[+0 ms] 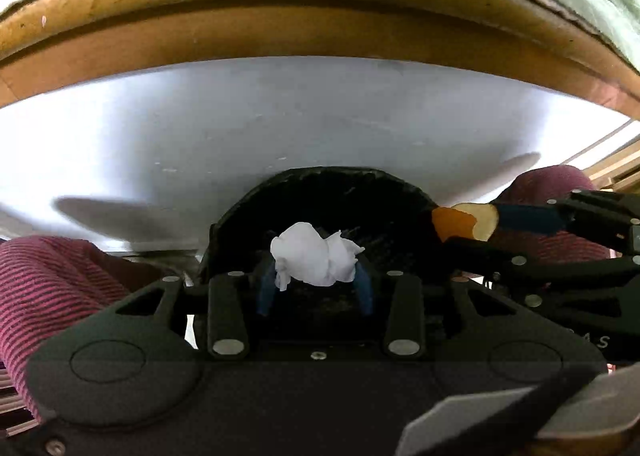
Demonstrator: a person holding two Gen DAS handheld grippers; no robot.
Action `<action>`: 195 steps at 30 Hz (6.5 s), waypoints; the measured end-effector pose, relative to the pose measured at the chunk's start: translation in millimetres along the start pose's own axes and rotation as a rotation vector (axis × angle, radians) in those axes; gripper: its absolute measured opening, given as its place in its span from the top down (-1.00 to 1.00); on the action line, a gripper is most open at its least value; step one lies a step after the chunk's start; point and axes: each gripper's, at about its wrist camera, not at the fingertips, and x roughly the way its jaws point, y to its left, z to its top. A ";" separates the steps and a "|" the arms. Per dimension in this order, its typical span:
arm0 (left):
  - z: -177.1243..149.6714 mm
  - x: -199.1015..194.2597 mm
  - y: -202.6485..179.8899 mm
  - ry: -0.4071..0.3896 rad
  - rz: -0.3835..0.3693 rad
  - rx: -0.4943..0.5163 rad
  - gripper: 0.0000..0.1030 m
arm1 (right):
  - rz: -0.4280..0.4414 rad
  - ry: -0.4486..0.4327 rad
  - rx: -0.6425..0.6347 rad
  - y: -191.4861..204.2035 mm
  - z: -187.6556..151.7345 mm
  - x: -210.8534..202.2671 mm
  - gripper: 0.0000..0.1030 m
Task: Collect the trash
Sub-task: 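Lower both tools into the bin beside the bed and open them, then grasp the brown scrap with the left tool while the right tool grasps the plastic bag, then lower both tools into the bin and release the scrap and bag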
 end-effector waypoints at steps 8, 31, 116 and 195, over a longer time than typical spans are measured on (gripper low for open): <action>0.7 5.3 5.9 0.013 0.018 -0.007 0.13 | -0.004 0.012 -0.010 3.5 8.6 6.8 -0.23; 5.2 -3.4 -3.7 0.003 0.077 -0.001 -0.58 | 0.001 0.007 -0.026 3.5 7.4 0.7 -0.60; 115.0 -90.5 18.4 -0.717 0.115 -0.072 0.52 | -0.120 -0.558 0.009 -31.7 131.2 -73.8 0.39; -57.0 -52.9 -4.9 -0.334 0.062 0.004 0.52 | -0.062 -0.244 -0.121 2.1 -33.7 -88.2 -0.01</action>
